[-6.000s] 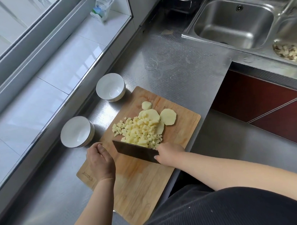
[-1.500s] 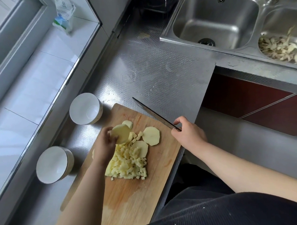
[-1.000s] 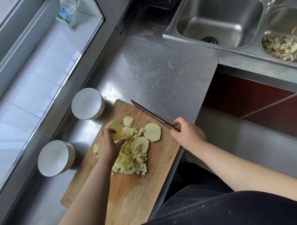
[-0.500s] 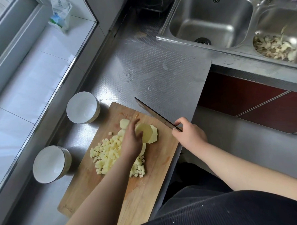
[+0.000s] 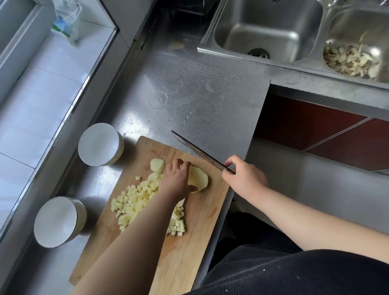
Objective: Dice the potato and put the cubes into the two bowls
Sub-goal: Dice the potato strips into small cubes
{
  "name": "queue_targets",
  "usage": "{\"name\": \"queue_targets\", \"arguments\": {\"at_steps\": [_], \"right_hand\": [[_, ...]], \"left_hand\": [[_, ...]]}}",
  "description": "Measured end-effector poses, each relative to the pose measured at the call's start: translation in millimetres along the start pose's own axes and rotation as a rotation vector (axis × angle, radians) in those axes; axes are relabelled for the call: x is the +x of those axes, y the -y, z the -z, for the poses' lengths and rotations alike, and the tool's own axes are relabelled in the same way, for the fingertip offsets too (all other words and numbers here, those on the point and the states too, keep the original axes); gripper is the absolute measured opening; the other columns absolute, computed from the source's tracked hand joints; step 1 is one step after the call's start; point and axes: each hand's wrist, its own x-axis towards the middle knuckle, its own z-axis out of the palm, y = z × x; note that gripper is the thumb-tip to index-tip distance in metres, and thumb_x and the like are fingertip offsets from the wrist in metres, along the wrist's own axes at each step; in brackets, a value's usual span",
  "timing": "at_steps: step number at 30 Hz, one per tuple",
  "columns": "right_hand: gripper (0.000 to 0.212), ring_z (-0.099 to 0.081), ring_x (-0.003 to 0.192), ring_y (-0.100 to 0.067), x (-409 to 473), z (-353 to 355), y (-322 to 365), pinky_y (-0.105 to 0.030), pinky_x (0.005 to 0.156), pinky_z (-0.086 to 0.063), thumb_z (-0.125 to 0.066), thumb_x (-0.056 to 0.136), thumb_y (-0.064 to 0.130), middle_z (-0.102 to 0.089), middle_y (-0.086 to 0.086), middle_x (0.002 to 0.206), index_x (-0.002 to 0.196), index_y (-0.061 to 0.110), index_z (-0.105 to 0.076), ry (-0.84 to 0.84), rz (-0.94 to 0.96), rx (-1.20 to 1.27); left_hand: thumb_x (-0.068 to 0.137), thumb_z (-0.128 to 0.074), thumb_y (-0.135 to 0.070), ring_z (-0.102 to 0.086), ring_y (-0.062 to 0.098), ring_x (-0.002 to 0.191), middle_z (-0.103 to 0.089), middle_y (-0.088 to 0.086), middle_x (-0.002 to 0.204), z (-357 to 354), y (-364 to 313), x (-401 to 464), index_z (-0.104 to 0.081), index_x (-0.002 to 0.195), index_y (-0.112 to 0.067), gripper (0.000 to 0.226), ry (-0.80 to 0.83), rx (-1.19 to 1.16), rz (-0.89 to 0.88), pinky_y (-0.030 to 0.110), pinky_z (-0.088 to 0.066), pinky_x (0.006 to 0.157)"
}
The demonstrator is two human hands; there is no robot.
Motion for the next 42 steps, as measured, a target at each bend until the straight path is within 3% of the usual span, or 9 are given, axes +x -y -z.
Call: {"name": "queue_targets", "arguments": {"at_steps": [11,16,22,25,29,33,37,40,42], "right_hand": [[0.022,-0.060,0.078,-0.020,0,-6,-1,-0.031,0.067,-0.050,-0.046,0.093,0.043,-0.065,0.004,0.090,0.114,0.036,-0.045,-0.009,0.022,-0.011],[0.026,-0.059,0.073,-0.019,3,-11,1,-0.030,0.063,-0.048,-0.045,0.094,0.043,-0.063,0.005,0.084,0.119,0.036,-0.045,-0.068,0.014,0.023],[0.023,-0.061,0.086,-0.022,-1,-20,14,-0.030,0.067,-0.047,-0.046,0.093,0.052,-0.064,0.009,0.090,0.106,0.034,-0.053,-0.088,0.034,0.104],[0.035,-0.060,0.079,-0.021,-6,-28,24,-0.030,0.059,-0.040,-0.046,0.092,0.058,-0.059,0.011,0.075,0.082,0.025,-0.052,-0.028,0.082,0.133],[0.041,-0.058,0.068,-0.011,-18,-41,38,-0.028,0.055,-0.040,-0.048,0.091,0.061,-0.059,0.009,0.070,0.073,0.025,-0.055,0.160,0.153,0.167],[0.033,-0.059,0.070,-0.010,-27,-59,52,-0.026,0.059,-0.044,-0.051,0.090,0.061,-0.060,0.012,0.072,0.085,0.030,-0.062,0.355,0.247,0.135],[0.048,-0.061,0.091,-0.017,-36,-77,65,-0.033,0.078,-0.052,-0.047,0.087,0.067,-0.066,0.008,0.097,0.107,0.028,-0.066,0.445,0.315,-0.082],[0.042,-0.055,0.074,-0.017,-42,-86,77,-0.031,0.063,-0.044,-0.043,0.091,0.063,-0.057,0.006,0.077,0.073,0.028,-0.055,0.426,0.426,-0.329],[0.044,-0.055,0.073,-0.019,-43,-91,82,-0.030,0.060,-0.042,-0.043,0.091,0.063,-0.056,0.004,0.075,0.066,0.027,-0.045,0.408,0.466,-0.450]], "left_hand": [[0.069,-0.079,-0.052,-0.035,0.026,0.124,-0.039,0.005,0.136,11,-9,8,-0.039,0.135,-0.016,0.085,0.022,0.214,-0.033,0.036,-0.031,0.104],[0.084,-0.072,-0.029,-0.055,0.019,0.097,-0.061,0.000,0.116,6,-8,-17,-0.046,0.122,-0.021,0.046,-0.001,-0.247,0.027,0.034,-0.048,0.080],[0.089,-0.067,-0.019,-0.055,0.019,0.099,-0.053,-0.005,0.117,15,22,-53,-0.048,0.115,-0.030,0.034,-0.099,-0.743,0.161,0.033,-0.049,0.078],[0.088,-0.068,-0.014,-0.061,0.023,0.100,-0.056,0.004,0.119,26,60,-72,-0.052,0.113,-0.026,0.032,0.084,-0.951,0.183,0.033,-0.058,0.075],[0.087,-0.070,-0.010,-0.062,0.023,0.101,-0.061,0.005,0.115,25,107,-100,-0.059,0.109,-0.028,0.031,0.407,-0.870,0.164,0.027,-0.057,0.070],[0.081,-0.076,-0.011,-0.064,0.016,0.089,-0.065,0.005,0.107,-1,146,-130,-0.065,0.105,-0.026,0.030,0.454,-0.872,0.264,0.025,-0.054,0.069],[0.080,-0.076,-0.007,-0.067,0.014,0.080,-0.072,0.002,0.090,-27,160,-164,-0.069,0.101,-0.012,0.023,0.586,-0.986,0.360,0.027,-0.054,0.070],[0.078,-0.077,-0.008,-0.070,0.018,0.085,-0.074,0.005,0.090,-46,164,-180,-0.069,0.100,-0.009,0.023,0.658,-0.999,0.441,0.031,-0.057,0.076],[0.078,-0.078,-0.009,-0.069,0.021,0.091,-0.073,0.009,0.100,-57,164,-185,-0.068,0.104,-0.010,0.028,0.701,-0.977,0.505,0.030,-0.057,0.075]]}}
